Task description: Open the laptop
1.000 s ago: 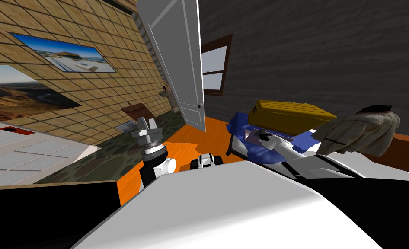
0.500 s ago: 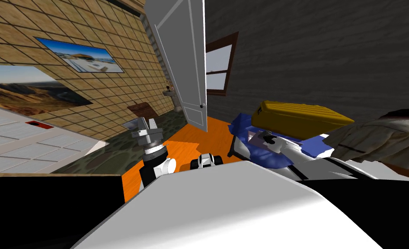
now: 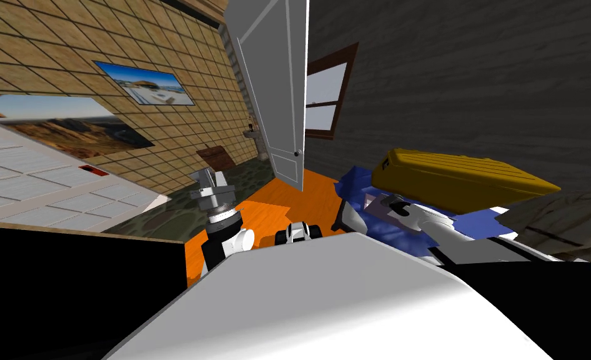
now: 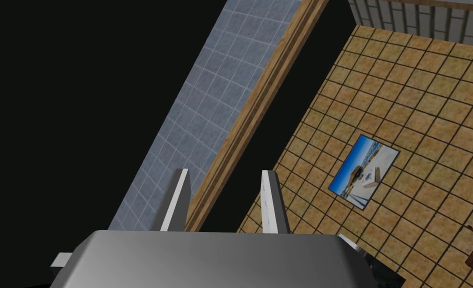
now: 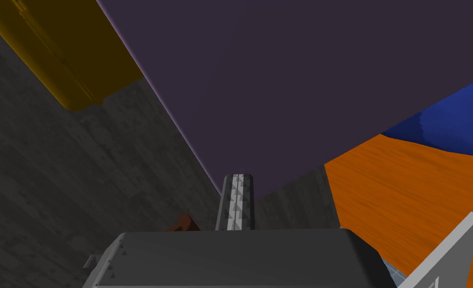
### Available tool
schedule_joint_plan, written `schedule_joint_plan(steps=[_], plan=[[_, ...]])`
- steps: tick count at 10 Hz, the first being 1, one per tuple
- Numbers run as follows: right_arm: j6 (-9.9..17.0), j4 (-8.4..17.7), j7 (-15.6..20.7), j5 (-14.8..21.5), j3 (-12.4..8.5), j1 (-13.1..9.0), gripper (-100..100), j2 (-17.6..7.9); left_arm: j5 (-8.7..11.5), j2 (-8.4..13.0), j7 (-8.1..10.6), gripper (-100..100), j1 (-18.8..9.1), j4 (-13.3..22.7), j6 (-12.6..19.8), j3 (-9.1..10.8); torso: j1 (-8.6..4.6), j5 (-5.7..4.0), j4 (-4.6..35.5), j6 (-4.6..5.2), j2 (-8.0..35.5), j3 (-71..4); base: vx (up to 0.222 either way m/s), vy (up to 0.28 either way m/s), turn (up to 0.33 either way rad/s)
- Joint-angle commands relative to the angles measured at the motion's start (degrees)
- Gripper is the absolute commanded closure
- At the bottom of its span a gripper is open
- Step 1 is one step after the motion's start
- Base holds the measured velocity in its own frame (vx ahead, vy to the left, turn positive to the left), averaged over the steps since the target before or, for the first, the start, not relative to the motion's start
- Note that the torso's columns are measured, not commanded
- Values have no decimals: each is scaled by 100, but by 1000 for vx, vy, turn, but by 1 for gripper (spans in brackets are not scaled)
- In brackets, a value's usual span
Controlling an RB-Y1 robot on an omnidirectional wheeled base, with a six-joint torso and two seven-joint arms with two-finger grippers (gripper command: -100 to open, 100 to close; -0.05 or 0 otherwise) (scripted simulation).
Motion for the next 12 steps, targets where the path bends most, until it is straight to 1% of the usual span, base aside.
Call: schedule_joint_plan(steps=[1, 2, 3, 4, 5, 6, 7, 8, 9, 10, 11, 12], plan=[[-129, 145, -425, 202, -59, 16, 100, 4, 0, 0, 0, 0, 0, 0, 0, 0, -2, 0, 1, 5, 7, 3, 3, 0, -38], [-129, 145, -459, 202, -59, 16, 100, 4, 0, 0, 0, 0, 0, 0, 0, 0, 4, 3, 5, 3, 16, 8, 0, 0, 0], [-370, 221, -696, 484, -220, 308, 100, -149, 0, 0, 0, 0, 0, 0, 0, 0, 8, 5, 6, 1, 18, 10, 26, -9, 273], [-370, 221, -857, 634, -220, 406, 100, -149, 0, 0, 0, 0, -1, 0, 0, 0, 9, 6, 4, -5, 8, 3, 34, -16, 214], [-370, 117, -1192, 671, -220, 406, 100, -149, 0, 0, 0, 0, 0, 0, 0, 0, 8, 5, 2, 3, 5, 0, 19, -9, 19], [-370, 211, -1192, 671, -220, 406, 100, -149, 0, 0, 0, 0, 0, 0, 0, 0, 5, 3, 2, 9, 10, 4, 6, 0, -32], [-582, 298, -1480, 926, -380, 729, 100, -301, 0, 0, 0, 0, 0, 0, 0, 0, 6, 4, 5, 5, 16, 8, 26, -5, 283], [-611, 298, -1652, 1082, -380, 796, 100, -301, 0, 0, 0, 0, -1, 0, 0, 0, 8, 6, 4, -5, 9, 4, 35, -20, 198], [-611, 298, -1851, 1140, -380, 796, 100, -301, 0, 0, 0, 0, 0, 0, 0, 0, 5, 4, 2, 6, 8, 2, 19, -14, 2], [-852, 374, -2058, 1353, -541, 1083, 100, -454, 0, 0, 0, 0, 1, 0, 0, 1, 7, 4, 4, 6, 13, 6, 31, -4, 312], [-852, 374, -2216, 1526, -541, 1186, 100, -454, 0, 0, 0, 0, -1, 0, 0, 0, 9, 7, 5, -14, 5, 3, 32, -18, 194], [-852, 374, -2410, 1609, -541, 1186, 100, -454, 0, 0, 0, 0, 0, 0, 0, 0, 4, 4, 3, -1, 5, 1, 18, -14, -24]])
